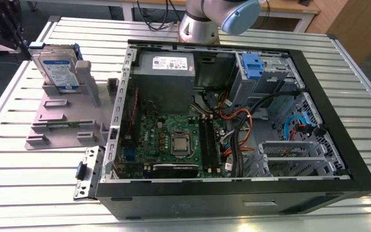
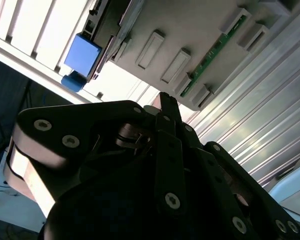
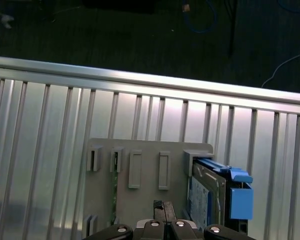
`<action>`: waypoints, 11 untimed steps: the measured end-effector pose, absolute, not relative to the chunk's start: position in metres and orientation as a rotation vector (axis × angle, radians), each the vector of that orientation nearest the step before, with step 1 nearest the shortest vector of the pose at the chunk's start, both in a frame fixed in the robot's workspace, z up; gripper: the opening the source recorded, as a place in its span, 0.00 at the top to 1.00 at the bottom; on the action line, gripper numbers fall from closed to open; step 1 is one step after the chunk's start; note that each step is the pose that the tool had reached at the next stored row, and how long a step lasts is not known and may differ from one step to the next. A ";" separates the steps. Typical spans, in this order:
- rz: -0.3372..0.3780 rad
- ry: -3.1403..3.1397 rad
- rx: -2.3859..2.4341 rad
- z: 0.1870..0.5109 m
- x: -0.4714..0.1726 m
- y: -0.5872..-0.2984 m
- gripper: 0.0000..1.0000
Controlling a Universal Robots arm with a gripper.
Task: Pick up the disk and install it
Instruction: 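Pick up the disk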
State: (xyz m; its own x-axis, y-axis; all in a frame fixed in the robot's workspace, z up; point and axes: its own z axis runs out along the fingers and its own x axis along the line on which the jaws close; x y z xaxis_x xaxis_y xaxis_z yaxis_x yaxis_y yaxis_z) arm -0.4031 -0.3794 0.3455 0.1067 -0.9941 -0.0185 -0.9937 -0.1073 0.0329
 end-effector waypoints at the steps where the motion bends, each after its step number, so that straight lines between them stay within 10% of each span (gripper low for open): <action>1: -0.056 -2.087 2.331 0.346 -0.403 -0.379 0.90; 11: -0.056 -2.051 2.362 0.345 -0.403 -0.379 0.90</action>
